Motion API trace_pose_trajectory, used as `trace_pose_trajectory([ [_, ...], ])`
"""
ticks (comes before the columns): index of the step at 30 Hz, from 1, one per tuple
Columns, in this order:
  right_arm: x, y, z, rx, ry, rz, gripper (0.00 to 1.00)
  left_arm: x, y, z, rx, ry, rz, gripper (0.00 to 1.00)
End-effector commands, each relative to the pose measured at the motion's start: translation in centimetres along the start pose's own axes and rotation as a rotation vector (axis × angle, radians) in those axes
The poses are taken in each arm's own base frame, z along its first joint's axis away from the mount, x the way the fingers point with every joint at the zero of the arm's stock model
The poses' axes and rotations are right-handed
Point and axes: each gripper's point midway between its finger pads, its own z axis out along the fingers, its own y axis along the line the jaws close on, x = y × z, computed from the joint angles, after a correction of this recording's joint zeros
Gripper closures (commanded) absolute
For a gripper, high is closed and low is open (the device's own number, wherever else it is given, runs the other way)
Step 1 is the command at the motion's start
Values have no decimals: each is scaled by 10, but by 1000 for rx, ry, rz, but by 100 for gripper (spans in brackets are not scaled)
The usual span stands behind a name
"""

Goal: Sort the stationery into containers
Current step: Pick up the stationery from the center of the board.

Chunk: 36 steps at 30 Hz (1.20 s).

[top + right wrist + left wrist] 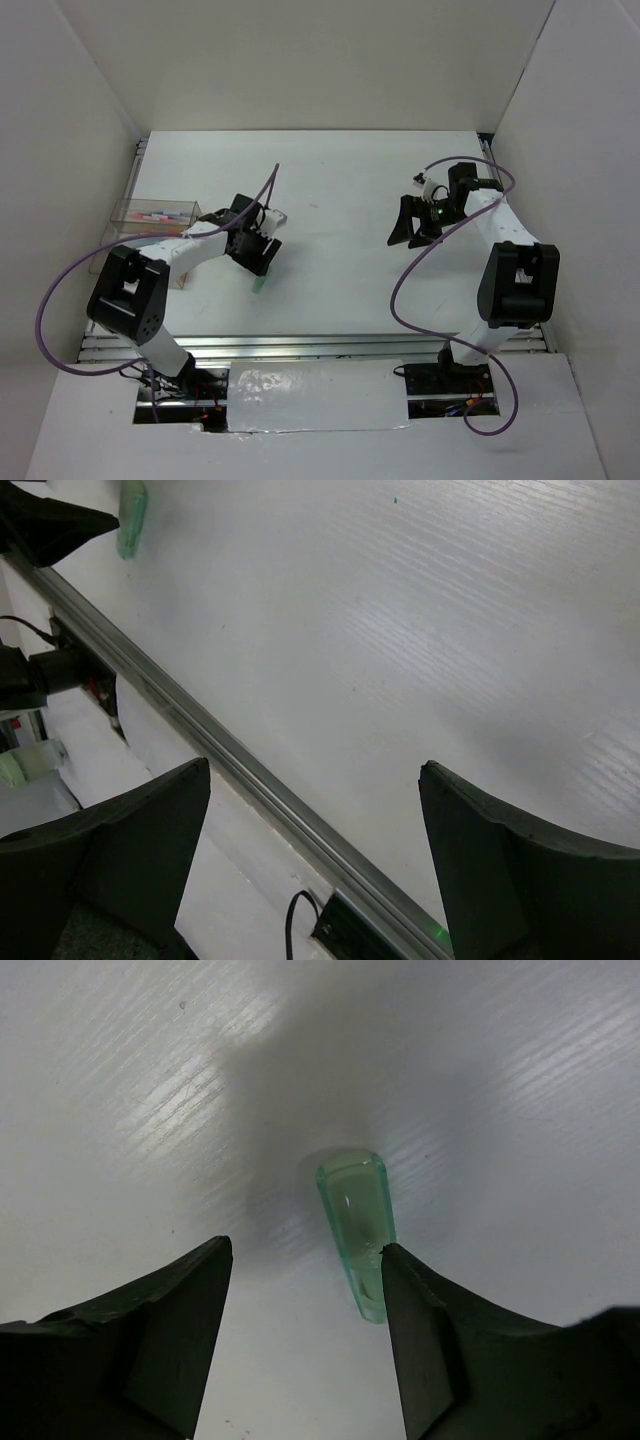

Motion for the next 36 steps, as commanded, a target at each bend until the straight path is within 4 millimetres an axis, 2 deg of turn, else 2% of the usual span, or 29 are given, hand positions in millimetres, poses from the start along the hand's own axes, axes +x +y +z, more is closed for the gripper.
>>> trace_pose_trajectory([
  [1,-10,6,-3,-20,-32,-35,9,1,0,9,-21,0,-21,28],
  [4,-10,6,-3,-22,-29,-33,9,6,-6,13,9,6,-27,32],
  [14,-9,5,1,-39,-18,-25,10,11,-21,14,46,-17,-25,35],
  [17,-9,5,1,-37,-18,-27,10,13,-26,16,36,-18,-12,40],
  [20,-9,6,0,-39,-17,-27,10,15,-25,18,25,-9,-9,54],
  [22,-9,5,0,-38,-18,-26,10,15,-24,18,25,-3,-4,67],
  [23,-9,6,1,-38,-15,-29,10,13,-24,17,31,-5,-4,78],
  [25,-8,6,0,-39,-15,-27,10,10,-23,11,33,-6,19,89],
  [26,-8,5,0,-40,-12,-25,10,6,-18,5,28,-19,34,100],
  [28,-7,6,0,-43,-12,-28,10,-11,-9,-20,54,-82,37,100],
  [30,-7,7,0,-43,-12,-30,10,-30,1,-49,77,-159,114,100],
  [31,-7,7,1,-47,-12,-31,10,-39,20,-71,46,-222,182,100],
  [32,-7,8,3,-50,-8,-32,11,-44,22,-89,76,-253,244,100],
  [33,-7,8,3,-51,-5,-33,10,-53,35,-104,54,-308,295,100],
  [34,-8,9,5,-55,-1,-35,11,-44,62,-121,10,-320,368,100],
  [35,-8,11,6,-60,3,-36,11,-50,66,-137,40,-386,438,100],
  [36,-8,12,7,-61,6,-39,11,-43,81,-149,24,-403,471,100],
])
